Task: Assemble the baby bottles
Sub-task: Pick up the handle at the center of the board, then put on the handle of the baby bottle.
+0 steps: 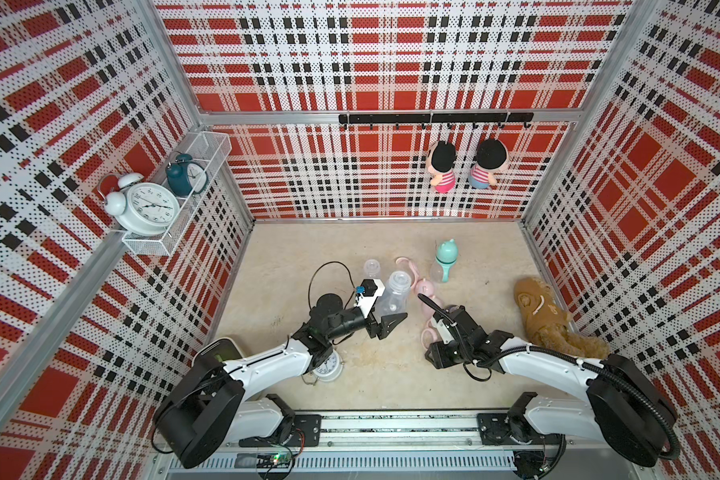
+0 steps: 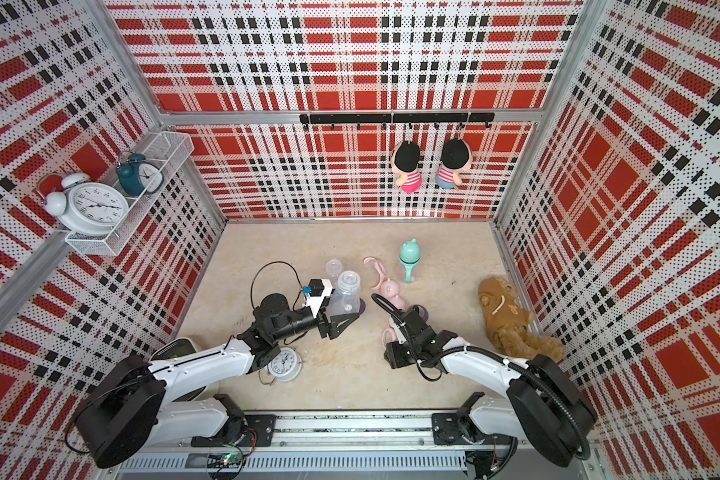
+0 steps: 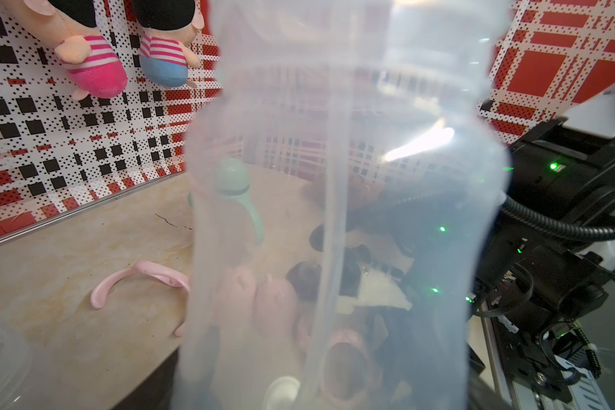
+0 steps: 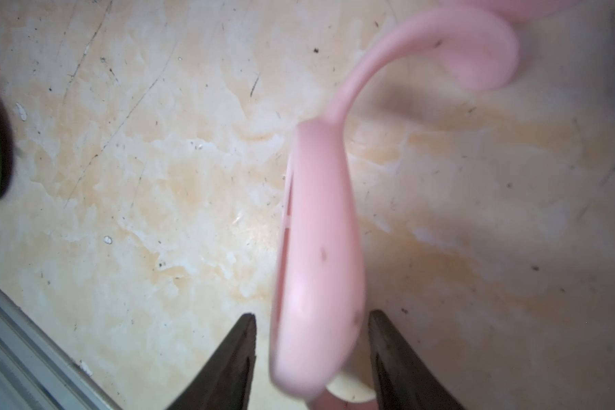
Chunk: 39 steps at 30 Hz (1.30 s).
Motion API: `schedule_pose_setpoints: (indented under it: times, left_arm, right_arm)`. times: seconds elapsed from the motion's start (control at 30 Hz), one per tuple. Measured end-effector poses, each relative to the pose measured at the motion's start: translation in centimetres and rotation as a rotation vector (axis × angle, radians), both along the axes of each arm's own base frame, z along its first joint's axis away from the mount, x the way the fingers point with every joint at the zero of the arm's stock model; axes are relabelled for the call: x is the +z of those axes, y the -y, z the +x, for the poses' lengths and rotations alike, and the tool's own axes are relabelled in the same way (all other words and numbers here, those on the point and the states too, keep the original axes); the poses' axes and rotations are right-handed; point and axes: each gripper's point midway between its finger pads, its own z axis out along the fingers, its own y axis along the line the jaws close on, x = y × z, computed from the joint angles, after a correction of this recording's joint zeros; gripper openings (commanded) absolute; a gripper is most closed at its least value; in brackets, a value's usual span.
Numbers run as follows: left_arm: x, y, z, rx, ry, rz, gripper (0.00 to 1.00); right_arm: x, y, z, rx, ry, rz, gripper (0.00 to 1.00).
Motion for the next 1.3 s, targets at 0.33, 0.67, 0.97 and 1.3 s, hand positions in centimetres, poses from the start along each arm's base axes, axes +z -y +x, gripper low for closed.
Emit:
schedule_pose_setpoints:
  times: [0.33, 0.67, 0.97, 1.3]
  left_arm:
    - [0.0, 0.0, 0.0, 0.001, 0.003, 0.002, 0.08]
    - [0.0, -0.2, 0.5, 0.03, 0.007, 0.003, 0.05]
    - [-0.4, -0.6, 0.5, 0.052, 0.015, 0.0, 0.02]
    - [-0.6, -0.8, 0.3, 0.055, 0.028, -0.01, 0.0]
  right_arm:
    - [-0.3, 0.7, 0.5, -0.04, 0.023, -0.028, 0.08]
    - [5.9, -0.4, 2.1, -0.058, 0.171, 0.093, 0.05]
    - [21.4, -3.3, 3.9, -0.017, 0.456, 0.398, 0.05]
    - [32.7, -7.2, 2.4, 0.175, 0.578, 0.719, 0.02]
